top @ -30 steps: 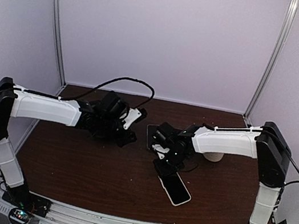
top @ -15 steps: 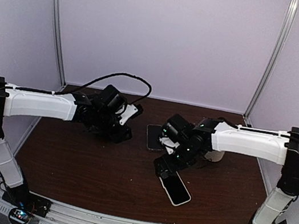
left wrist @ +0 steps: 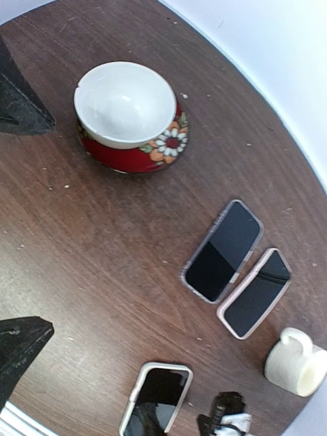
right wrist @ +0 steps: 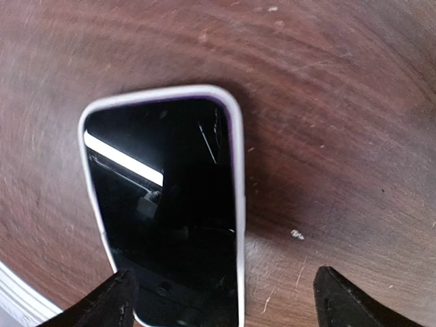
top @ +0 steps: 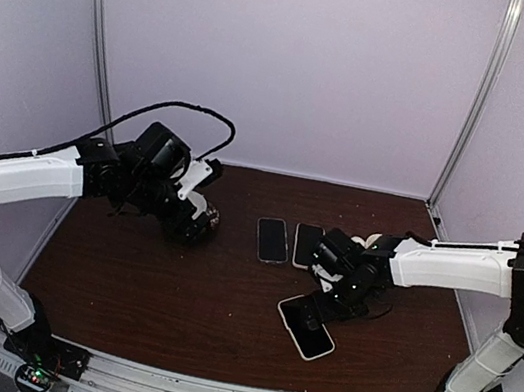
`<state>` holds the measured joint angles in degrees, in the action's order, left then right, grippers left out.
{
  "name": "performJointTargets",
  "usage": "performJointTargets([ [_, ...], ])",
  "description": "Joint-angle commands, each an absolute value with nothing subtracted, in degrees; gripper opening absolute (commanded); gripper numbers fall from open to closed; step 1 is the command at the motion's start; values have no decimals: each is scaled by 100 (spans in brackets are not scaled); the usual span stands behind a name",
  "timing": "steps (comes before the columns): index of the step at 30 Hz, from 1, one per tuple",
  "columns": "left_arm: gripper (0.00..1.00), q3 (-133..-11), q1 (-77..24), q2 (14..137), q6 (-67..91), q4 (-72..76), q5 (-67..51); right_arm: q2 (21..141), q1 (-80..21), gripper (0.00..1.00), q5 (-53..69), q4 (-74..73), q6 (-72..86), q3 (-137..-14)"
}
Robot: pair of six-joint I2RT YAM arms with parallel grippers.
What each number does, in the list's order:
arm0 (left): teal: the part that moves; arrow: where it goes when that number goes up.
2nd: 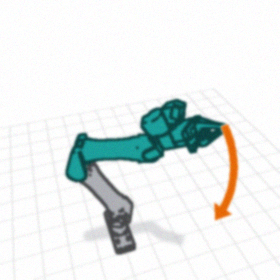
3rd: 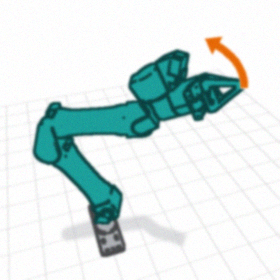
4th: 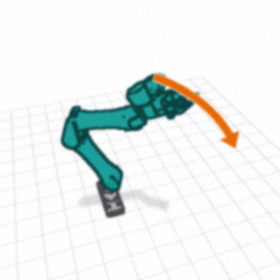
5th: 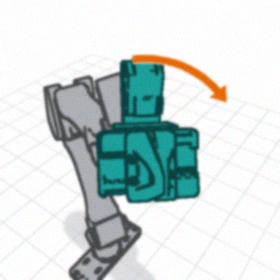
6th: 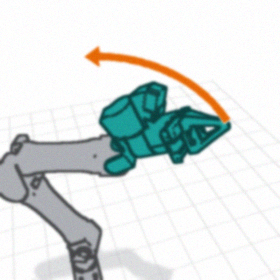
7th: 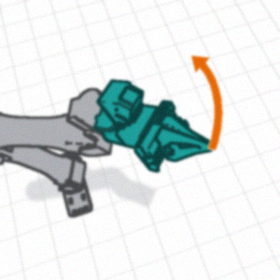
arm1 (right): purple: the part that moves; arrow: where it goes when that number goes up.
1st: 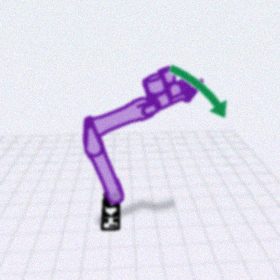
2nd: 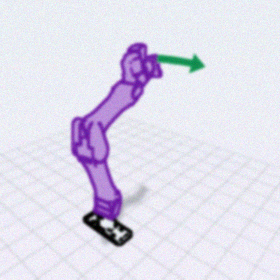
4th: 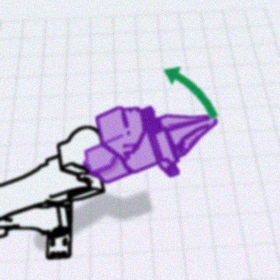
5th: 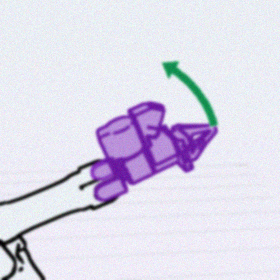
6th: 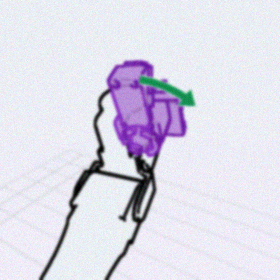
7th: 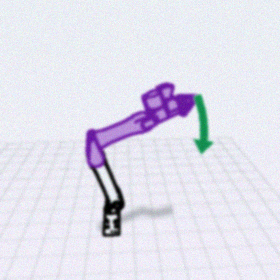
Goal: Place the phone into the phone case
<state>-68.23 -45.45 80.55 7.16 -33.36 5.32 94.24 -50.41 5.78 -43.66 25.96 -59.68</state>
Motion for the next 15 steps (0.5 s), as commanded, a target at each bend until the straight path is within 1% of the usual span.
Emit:
performJointTargets([
  [1,97,-6714,-4445,8037,469,-3679,718,9289,-4809,81,410,-3687,2718,-5939],
  [2,97,-6727,-4433,8055,420,-3704,776,9391,-4786,72,323,-3739,2623,-6077],
  [4,97,-6747,-4418,8095,308,-3724,822,9678,-4764,56,280,-3861,2409,-6450],
  [6,97,-6782,-4406,8157,201,-3752,858,9956,-4763,45,348,-3887,2231,-6763],
  [10,98,-6740,-4267,8258,109,-3748,883,10414,-4702,30,462,-3942,2083,-7099],
  [12,97,-6642,-4162,8279,145,-3681,855,10640,-4669,20,584,-4009,2035,-7198],
  [15,98,-6579,-4028,8293,192,-3651,748,10822,-4667,10,675,-4187,2024,-7298],
])
